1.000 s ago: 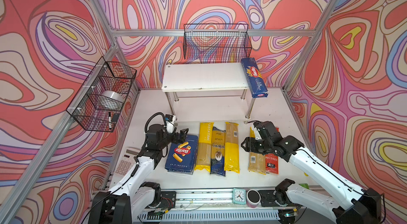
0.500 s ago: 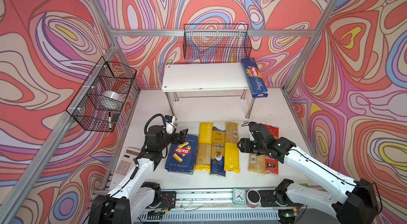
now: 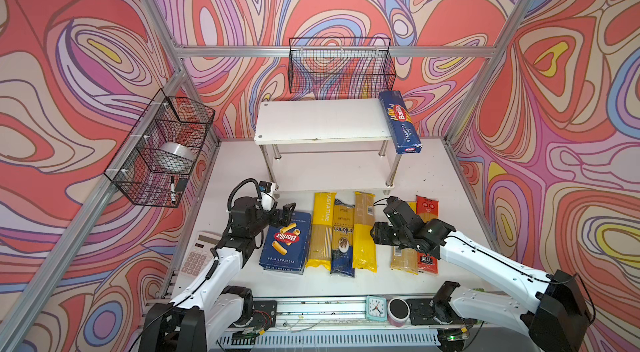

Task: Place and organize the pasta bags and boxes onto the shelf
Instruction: 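Release the box and move the right gripper down over the yellow spaghetti bags, then lower the right gripper onto the yellow-and-clear spaghetti bag and close on it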

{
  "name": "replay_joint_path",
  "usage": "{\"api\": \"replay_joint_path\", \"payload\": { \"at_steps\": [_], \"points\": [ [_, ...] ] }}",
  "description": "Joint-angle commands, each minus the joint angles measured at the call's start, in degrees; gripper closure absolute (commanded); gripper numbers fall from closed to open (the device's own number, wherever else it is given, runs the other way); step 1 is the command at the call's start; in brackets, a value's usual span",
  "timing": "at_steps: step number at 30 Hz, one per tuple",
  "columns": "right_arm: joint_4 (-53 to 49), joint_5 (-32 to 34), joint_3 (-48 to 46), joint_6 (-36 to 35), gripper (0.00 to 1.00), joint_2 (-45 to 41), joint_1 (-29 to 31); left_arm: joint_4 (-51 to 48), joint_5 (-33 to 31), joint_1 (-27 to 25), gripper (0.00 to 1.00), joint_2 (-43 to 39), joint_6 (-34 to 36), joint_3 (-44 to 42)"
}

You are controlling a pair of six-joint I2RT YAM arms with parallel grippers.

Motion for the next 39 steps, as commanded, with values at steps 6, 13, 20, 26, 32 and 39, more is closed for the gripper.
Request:
{"api": "replay_joint_path", "payload": {
  "at_steps": [6,13,20,26,32,39],
  "points": [
    [1.61,3.53,2.24,1.21,0.26,5.48,2.61,0.40,0.18,-0.20,0.00,0.56,0.37,1.12],
    [5.29,1.63,4.13,0.14,0.22,11.62,2.79,0.33,0.09,-0.21,0.00,0.72,0.25,1.17],
    [9.57,0.08,3.94,1.11,0.18,15.45,2.91,0.31,0.28,-0.19,0.00,0.82,0.38,1.34],
    [9.12,0.76,4.48,1.33,0.16,17.78,3.05,0.22,0.25,-0.20,0.00,0.91,0.37,1.42],
    [10.74,-0.14,3.64,1.16,0.12,19.45,3.18,0.22,0.44,-0.17,0.00,1.02,0.36,1.51],
    [11.71,0.16,3.20,1.52,0.11,20.58,3.45,0.13,0.43,-0.16,0.00,1.08,0.39,1.52]
  ]
}}
